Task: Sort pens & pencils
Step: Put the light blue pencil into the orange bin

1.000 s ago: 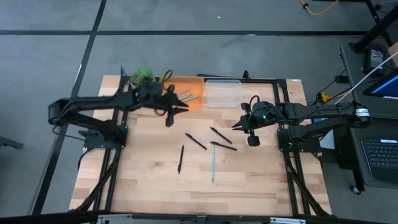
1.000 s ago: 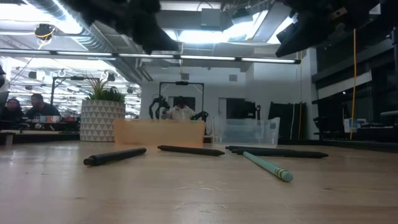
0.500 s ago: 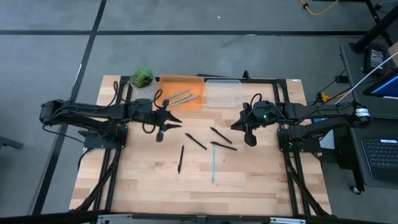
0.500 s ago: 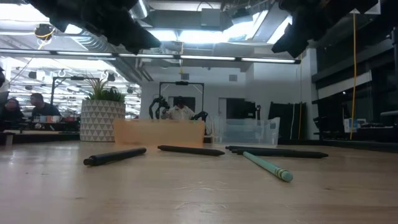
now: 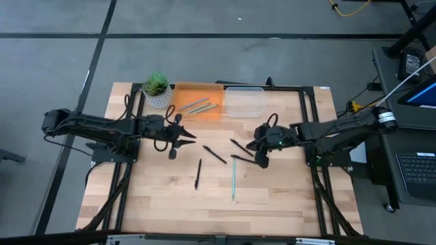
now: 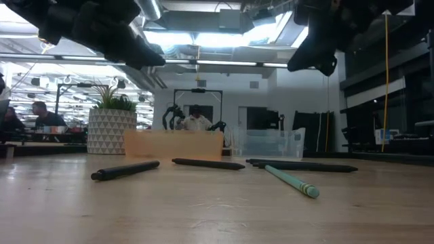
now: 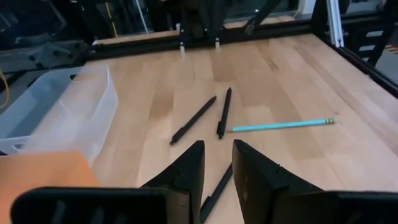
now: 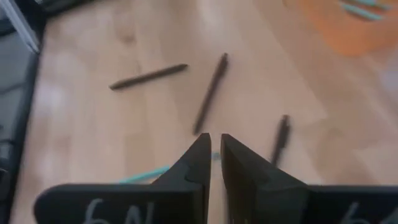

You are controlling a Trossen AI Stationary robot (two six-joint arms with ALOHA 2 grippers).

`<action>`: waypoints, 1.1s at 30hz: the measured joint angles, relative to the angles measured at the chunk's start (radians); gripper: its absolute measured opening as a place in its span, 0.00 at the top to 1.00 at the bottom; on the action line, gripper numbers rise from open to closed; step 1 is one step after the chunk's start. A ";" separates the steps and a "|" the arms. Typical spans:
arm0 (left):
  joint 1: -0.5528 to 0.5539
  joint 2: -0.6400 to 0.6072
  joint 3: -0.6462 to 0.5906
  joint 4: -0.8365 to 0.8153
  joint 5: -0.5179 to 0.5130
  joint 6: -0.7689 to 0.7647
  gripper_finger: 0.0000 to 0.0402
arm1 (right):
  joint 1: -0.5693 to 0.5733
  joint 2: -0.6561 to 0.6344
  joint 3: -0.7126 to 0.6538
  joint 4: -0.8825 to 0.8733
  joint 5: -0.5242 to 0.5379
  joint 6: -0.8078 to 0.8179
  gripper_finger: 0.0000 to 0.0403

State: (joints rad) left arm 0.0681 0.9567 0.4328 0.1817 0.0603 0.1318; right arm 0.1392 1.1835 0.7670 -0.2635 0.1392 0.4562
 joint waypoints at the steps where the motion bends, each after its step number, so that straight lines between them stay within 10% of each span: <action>1: 0.000 -0.009 -0.005 -0.009 -0.001 0.000 0.81 | 0.011 0.009 0.000 0.020 0.000 0.020 0.90; 20: 0.002 -0.240 -0.115 -0.074 -0.048 0.012 0.81 | 0.214 0.264 0.016 0.152 0.182 0.480 0.90; 33: 0.002 -0.239 -0.116 -0.093 -0.048 0.037 0.81 | 0.231 0.590 0.404 -0.176 0.173 0.667 0.90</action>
State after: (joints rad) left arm 0.0700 0.7174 0.3172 0.0891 0.0120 0.1683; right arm 0.3704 1.7738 1.1708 -0.4394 0.3125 1.1227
